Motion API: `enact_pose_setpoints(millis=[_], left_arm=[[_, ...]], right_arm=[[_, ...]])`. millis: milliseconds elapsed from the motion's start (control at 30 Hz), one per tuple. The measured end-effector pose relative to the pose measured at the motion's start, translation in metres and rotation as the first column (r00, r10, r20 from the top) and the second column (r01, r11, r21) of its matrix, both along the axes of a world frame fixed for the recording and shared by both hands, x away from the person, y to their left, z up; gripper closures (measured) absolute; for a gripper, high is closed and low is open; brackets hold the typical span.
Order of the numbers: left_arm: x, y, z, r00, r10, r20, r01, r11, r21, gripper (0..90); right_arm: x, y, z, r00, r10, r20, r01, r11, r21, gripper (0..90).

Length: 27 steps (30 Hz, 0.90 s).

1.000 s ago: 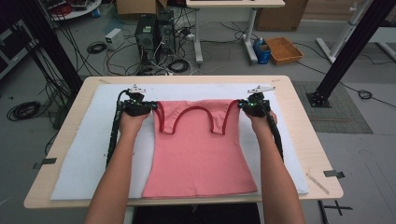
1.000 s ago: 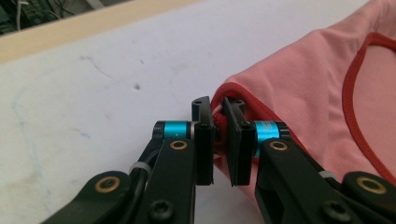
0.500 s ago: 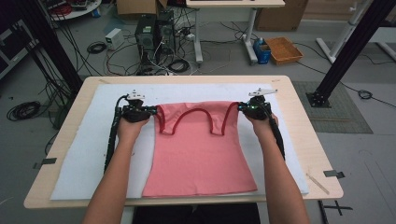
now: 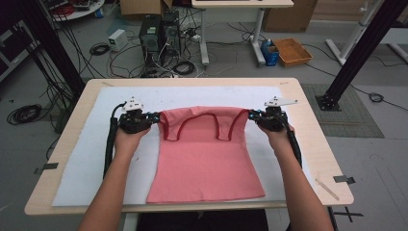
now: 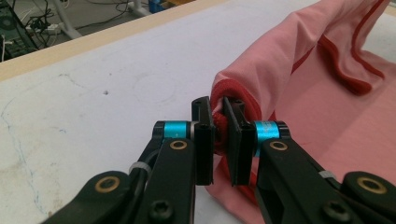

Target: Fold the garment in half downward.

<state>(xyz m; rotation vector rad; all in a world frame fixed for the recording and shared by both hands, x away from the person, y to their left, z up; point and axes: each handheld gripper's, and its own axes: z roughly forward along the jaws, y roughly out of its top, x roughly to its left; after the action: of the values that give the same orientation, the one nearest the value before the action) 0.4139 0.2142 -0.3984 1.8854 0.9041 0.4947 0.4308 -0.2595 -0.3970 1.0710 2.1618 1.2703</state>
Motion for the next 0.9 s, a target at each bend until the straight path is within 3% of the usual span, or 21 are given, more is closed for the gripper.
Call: enact_pose_setpoints(millis=[267,600,767,900], left_arm=[[-0.024,0.001,0.005,0.9985,-0.039,0.038,0.039,0.9992,-0.009,82.6],[-0.061,0.006,0.001,0.9928,-0.097,0.071,0.101,0.9933,-0.056,82.6],[-0.076,0.007,-0.006,0.9895,-0.129,0.065,0.133,0.9896,-0.055,82.6],[-0.091,0.01,-0.012,0.9855,-0.161,0.053,0.165,0.984,-0.069,82.6]], right_arm=[[-0.028,-0.008,0.001,0.9985,0.048,0.027,-0.049,0.999,0.006,84.0],[-0.066,-0.012,-0.001,0.992,0.112,0.057,-0.112,0.994,-0.01,83.9],[-0.083,-0.015,-0.006,0.989,0.134,0.064,-0.134,0.991,-0.001,83.7],[-0.101,-0.018,-0.019,0.9867,0.151,0.061,-0.15,0.989,-0.009,83.7]])
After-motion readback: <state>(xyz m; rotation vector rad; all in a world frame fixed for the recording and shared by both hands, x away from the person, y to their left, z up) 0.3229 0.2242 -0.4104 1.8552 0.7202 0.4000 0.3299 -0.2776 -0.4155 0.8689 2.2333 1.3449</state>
